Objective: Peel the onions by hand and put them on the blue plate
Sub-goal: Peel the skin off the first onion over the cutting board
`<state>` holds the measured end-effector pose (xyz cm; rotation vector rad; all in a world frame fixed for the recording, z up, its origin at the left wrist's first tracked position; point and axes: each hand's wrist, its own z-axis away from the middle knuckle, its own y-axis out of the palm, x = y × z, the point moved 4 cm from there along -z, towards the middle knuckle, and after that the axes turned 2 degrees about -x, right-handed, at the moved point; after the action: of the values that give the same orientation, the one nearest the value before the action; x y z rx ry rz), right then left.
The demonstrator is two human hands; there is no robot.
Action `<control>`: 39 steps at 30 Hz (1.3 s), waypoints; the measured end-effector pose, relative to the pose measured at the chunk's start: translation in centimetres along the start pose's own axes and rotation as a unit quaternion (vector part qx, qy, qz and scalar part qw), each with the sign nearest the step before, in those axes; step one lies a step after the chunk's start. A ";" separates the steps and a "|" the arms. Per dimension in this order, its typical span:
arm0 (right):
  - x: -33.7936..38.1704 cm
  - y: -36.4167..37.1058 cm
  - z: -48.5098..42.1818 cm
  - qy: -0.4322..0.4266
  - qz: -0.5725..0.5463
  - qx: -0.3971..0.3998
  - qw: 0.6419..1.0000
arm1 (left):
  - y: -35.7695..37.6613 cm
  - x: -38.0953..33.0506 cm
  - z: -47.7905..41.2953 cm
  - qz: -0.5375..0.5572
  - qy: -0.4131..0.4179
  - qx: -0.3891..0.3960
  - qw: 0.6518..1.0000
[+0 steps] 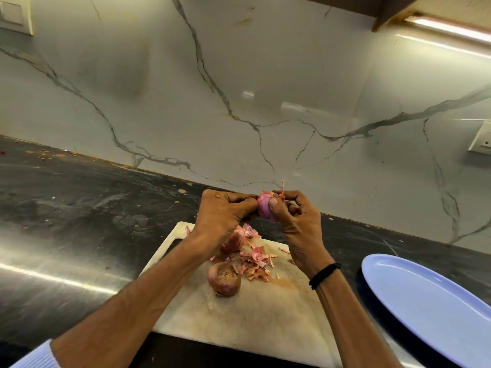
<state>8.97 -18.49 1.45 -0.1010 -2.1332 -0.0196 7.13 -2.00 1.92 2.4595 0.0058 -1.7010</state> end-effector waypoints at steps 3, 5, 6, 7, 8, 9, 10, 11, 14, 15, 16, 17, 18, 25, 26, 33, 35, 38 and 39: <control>0.0 0.0 -0.1 0.005 -0.004 0.008 1.000 | 0.0 0.4 -0.2 0.047 -0.034 0.014 0.998; 0.0 0.0 0.0 0.010 -0.007 0.011 1.000 | 0.0 0.5 -0.3 0.075 -0.050 0.016 0.996; 0.0 0.0 0.0 0.012 -0.010 0.014 1.000 | 0.0 0.5 -0.3 0.083 -0.054 0.019 0.995; -0.1 0.0 0.0 0.013 -0.012 0.017 1.000 | 0.0 0.4 -0.2 0.091 -0.057 0.024 0.994; -0.1 0.1 0.0 0.014 -0.013 0.020 1.000 | 0.0 0.4 -0.2 0.096 -0.060 0.029 0.993; -0.1 0.1 0.0 0.015 -0.014 0.022 1.000 | -0.1 0.4 -0.2 0.101 -0.065 0.033 0.992; -0.1 0.1 0.0 0.018 -0.015 0.024 0.999 | -0.1 0.4 -0.2 0.103 -0.068 0.034 0.992; -0.1 0.1 0.0 0.021 -0.018 0.026 0.999 | -0.2 0.3 -0.2 0.106 -0.070 0.034 0.991; 0.0 0.1 0.0 0.031 -0.032 0.028 0.999 | -0.3 0.2 -0.3 0.091 -0.056 0.026 0.994; 0.0 0.1 0.0 0.035 -0.041 0.026 0.998 | -0.4 0.0 -0.3 0.080 -0.047 0.021 0.996; 0.0 0.0 0.0 0.038 -0.048 0.025 0.998 | -0.5 -0.1 -0.3 0.061 -0.033 0.016 0.997; -0.1 -0.1 -0.1 0.040 -0.051 0.024 0.998 | -0.5 -0.2 -0.3 0.046 -0.022 0.014 0.999; -0.2 -0.1 -0.1 0.042 -0.050 0.025 0.998 | -0.6 -0.2 -0.3 0.028 -0.011 0.011 0.999; -0.5 0.0 0.0 0.059 -0.061 0.035 0.996 | -0.9 -0.4 -0.2 -0.059 0.022 -0.031 0.998; -0.4 0.0 0.1 0.060 -0.064 0.036 0.996 | -0.9 -0.5 -0.2 -0.067 0.030 -0.037 0.997; 0.2 0.2 0.1 0.063 -0.087 0.035 0.994 | -1.0 -0.5 -0.1 -0.062 0.051 -0.064 0.995; -0.1 0.0 -0.1 0.069 -0.094 0.020 0.993 | -0.8 -0.3 -0.2 -0.036 0.036 -0.049 0.998; -0.5 -0.4 -0.4 0.077 -0.095 0.001 0.992 | -0.7 -0.2 -0.4 -0.003 0.020 -0.019 1.000; -0.6 -0.5 -0.5 0.078 -0.094 -0.002 0.993 | -0.6 -0.2 -0.4 -0.001 0.023 -0.011 1.000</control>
<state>9.63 -19.07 1.25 0.0958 -1.9802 -0.1375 7.36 -1.35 2.18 2.4832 0.0315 -1.6356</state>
